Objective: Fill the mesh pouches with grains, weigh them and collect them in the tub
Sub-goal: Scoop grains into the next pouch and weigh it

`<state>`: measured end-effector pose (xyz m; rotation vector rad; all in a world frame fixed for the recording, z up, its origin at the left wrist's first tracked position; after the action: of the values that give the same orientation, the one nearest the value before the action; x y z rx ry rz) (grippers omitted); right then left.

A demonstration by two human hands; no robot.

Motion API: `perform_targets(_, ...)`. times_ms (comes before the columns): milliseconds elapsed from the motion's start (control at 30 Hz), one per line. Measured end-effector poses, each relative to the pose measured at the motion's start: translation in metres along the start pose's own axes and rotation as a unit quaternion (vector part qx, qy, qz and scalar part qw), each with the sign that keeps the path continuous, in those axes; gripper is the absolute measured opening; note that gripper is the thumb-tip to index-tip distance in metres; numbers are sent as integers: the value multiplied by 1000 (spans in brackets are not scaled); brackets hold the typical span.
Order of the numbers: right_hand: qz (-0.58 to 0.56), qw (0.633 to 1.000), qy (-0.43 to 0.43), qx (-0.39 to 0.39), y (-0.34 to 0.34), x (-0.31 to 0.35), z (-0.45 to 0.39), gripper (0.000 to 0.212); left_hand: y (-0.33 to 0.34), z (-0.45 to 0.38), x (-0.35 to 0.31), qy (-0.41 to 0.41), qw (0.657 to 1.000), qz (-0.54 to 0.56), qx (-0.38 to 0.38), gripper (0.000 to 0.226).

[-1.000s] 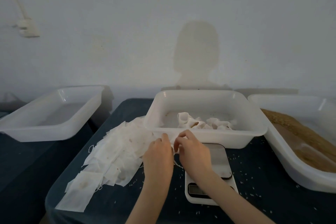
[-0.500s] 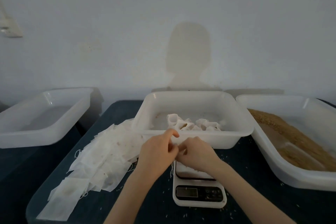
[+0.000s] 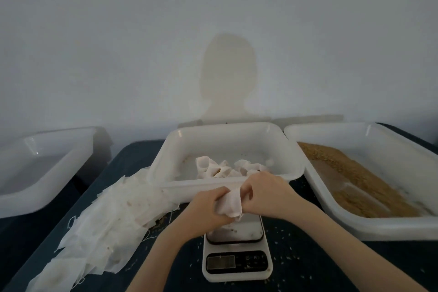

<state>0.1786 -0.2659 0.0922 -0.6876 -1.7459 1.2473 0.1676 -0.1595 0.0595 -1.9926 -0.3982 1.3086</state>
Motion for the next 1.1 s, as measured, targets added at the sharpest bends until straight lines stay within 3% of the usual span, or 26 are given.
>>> perform_targets(167, -95, 995, 9, 10, -16, -25, 13, 15, 13, -14, 1, -12, 999, 32, 2, 16)
perform_targets(267, -169, 983, 40, -58, -46, -61, 22, 11, 21, -19, 4, -19, 999, 28, 3, 14)
perform_targets(333, -136, 977, 98, -134, -75, -104, 32, 9, 26, -21, 5, -28, 999, 14, 8, 15)
perform_targets(400, -6, 969, 189, -161, -95, -156, 47, 11, 29, -23, 5, -32, 999, 6, 10, 16)
perform_targets(500, 203, 932, 301, -17, -87, -234, 64, 23, 32, -26, 1, -22, 1000, 8, 10, 20)
perform_targets(600, 227, 912, 321, 114, -58, -272, 74, 53, 37, -29, 1, -31, 999, 6, 24, 16)
perform_targets(733, 244, 913, 312, 97, -48, -278, 72, 56, 43, -29, 3, -34, 999, 8, 40, 15)
perform_targets(867, 184, 920, 328, 113, -40, -277, 70, 41, 42, -27, 6, -37, 998, -2, 42, 14)
perform_targets(1000, 156, 931, 324, 67, -64, -271, 67, 25, 40, -25, 8, -39, 998, -5, 48, 16)
perform_targets(1100, 168, 923, 337, 78, -85, -264, 78, 31, 40, -25, 11, -45, 997, -8, 55, 20)
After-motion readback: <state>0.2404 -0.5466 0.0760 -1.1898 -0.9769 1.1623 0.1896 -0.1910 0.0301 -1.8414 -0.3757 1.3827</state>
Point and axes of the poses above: each hand's wrist, its own z-axis away from the middle knuckle, its own y-axis out of the palm, x = y × z, the point moved 9 cm from there along -z, towards the middle knuckle, and after that the axes turned 1 degree about y, right-handed, at the moved point
